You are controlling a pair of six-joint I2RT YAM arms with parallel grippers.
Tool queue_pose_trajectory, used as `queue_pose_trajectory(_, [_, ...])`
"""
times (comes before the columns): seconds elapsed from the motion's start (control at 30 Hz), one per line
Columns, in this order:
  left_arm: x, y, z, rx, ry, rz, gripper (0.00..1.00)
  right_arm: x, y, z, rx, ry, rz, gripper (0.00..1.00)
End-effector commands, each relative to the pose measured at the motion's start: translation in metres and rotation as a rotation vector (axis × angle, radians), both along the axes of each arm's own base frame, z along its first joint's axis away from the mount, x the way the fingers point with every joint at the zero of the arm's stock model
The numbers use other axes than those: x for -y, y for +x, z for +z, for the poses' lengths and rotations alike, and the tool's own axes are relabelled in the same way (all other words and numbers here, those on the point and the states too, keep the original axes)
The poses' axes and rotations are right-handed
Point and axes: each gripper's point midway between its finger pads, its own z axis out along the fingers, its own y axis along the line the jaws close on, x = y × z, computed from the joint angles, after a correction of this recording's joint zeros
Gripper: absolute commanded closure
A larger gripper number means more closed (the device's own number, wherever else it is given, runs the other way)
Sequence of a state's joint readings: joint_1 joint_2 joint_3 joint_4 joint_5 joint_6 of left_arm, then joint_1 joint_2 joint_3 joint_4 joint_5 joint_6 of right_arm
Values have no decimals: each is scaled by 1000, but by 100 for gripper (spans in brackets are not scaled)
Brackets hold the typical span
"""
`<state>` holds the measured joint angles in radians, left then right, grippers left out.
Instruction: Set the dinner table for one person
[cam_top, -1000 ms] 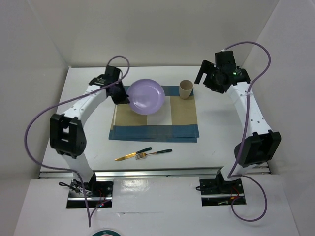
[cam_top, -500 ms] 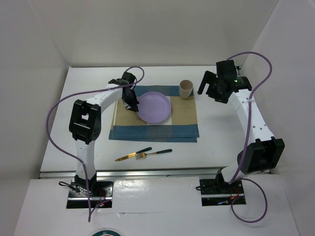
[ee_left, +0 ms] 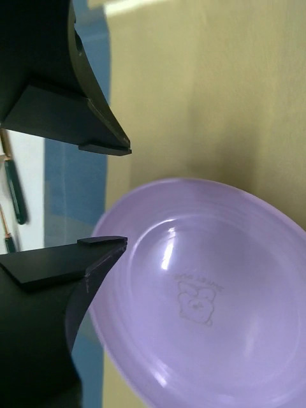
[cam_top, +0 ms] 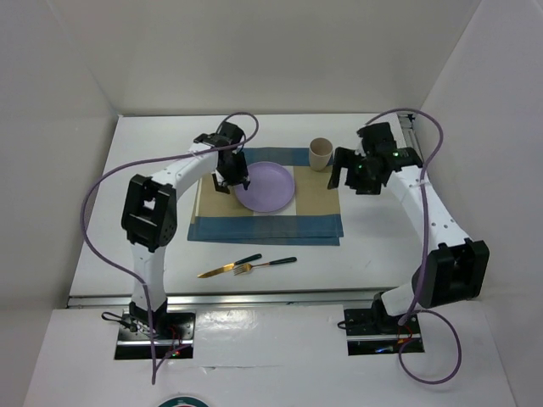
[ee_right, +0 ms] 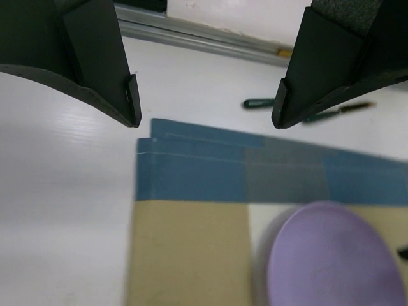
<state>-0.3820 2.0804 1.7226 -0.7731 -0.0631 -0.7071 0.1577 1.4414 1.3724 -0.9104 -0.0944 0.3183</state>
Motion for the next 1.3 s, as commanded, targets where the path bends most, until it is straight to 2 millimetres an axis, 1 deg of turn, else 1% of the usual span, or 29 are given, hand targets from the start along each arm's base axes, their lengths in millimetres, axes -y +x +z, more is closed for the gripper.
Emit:
queue_pose_trajectory(0.0, [-9, -3, 67, 124, 5, 3, 30, -62, -12, 16, 135, 98, 291, 3])
queue_pose_trajectory(0.03, [-11, -7, 86, 164, -7, -4, 30, -93, -25, 12, 141, 109, 400, 3])
queue_pose_trajectory(0.07, [-13, -10, 95, 181, -14, -3, 30, -108, -31, 3, 152, 108, 460, 3])
queue_pose_trajectory(0.1, [-14, -14, 102, 194, -19, -3, 30, -120, -37, -6, 143, 79, 501, 7])
queue_pose_trajectory(0.13, [-19, -18, 121, 236, -19, -5, 30, -146, -55, -15, 135, 54, 600, 9])
queue_pose_trajectory(0.17, [-21, -23, 129, 246, -19, -13, 30, -157, -61, -32, 115, 27, 648, 9])
queue_pose_trajectory(0.2, [-25, -25, 136, 261, -10, -6, 30, -165, -66, -41, 123, -18, 698, 11])
queue_pose_trajectory(0.23, [-34, -28, 142, 268, 5, 2, 30, -184, -83, -49, 128, -42, 778, 11])
queue_pose_trajectory(0.27, [-36, -31, 156, 303, -3, -5, 30, -192, -89, -61, 132, -68, 816, 13])
queue_pose_trajectory(0.3, [-42, -34, 162, 309, -4, 6, 30, -198, -94, -65, 148, -85, 846, 13])
queue_pose_trajectory(0.33, [-49, -36, 165, 316, 1, 14, 30, -211, -103, -71, 176, -106, 921, 16])
queue_pose_trajectory(0.37, [-53, -36, 170, 330, -3, 23, 30, -211, -109, -79, 168, -131, 953, 18])
queue_pose_trajectory(0.4, [-59, -42, 173, 333, -12, 32, 30, -220, -117, -80, 195, -137, 1010, 19])
queue_pose_trajectory(0.47, [-67, -46, 175, 340, -7, 38, 30, -222, -124, -92, 177, -147, 1057, 21])
queue_pose_trajectory(0.5, [-70, -51, 171, 324, 7, 42, 30, -228, -128, -93, 193, -136, 1084, 22])
queue_pose_trajectory(0.53, [-75, -56, 175, 335, -2, 63, 30, -227, -134, -103, 174, -148, 1123, 22])
queue_pose_trajectory(0.6, [-79, -58, 178, 363, -10, 74, 30, -227, -133, -114, 162, -159, 1133, 22])
queue_pose_trajectory(0.67, [-88, -60, 175, 367, -21, 94, 30, -229, -132, -116, 171, -162, 1159, 24])
queue_pose_trajectory(0.7, [-88, -59, 181, 388, -28, 95, 30, -231, -137, -124, 145, -162, 1176, 24])
queue_pose_trajectory(0.8, [-91, -60, 172, 353, -35, 101, 30, -231, -138, -138, 131, -174, 1205, 26])
queue_pose_trajectory(0.9, [-95, -61, 171, 344, -31, 110, 30, -229, -145, -154, 84, -183, 1224, 29])
queue_pose_trajectory(1.03, [-100, -61, 167, 333, -34, 122, 30, -226, -153, -167, 51, -191, 1249, 33])
queue_pose_trajectory(1.07, [-100, -61, 167, 333, -34, 122, 31, -224, -159, -171, 35, -192, 1250, 36])
queue_pose_trajectory(1.1, [-100, -63, 171, 343, -37, 122, 31, -224, -155, -174, 42, -209, 1240, 38])
queue_pose_trajectory(1.13, [-100, -63, 171, 343, -37, 122, 31, -221, -162, -181, 17, -214, 1245, 43])
queue_pose_trajectory(1.17, [-106, -63, 174, 354, -30, 138, 31, -219, -160, -183, 21, -228, 1238, 45])
queue_pose_trajectory(1.2, [-106, -63, 174, 354, -30, 138, 31, -219, -163, -187, 10, -238, 1234, 48])
queue_pose_trajectory(1.23, [-109, -63, 177, 363, -31, 147, 31, -213, -164, -194, -8, -255, 1231, 51])
queue_pose_trajectory(1.27, [-110, -63, 177, 364, -26, 140, 31, -210, -166, -197, -17, -259, 1232, 57])
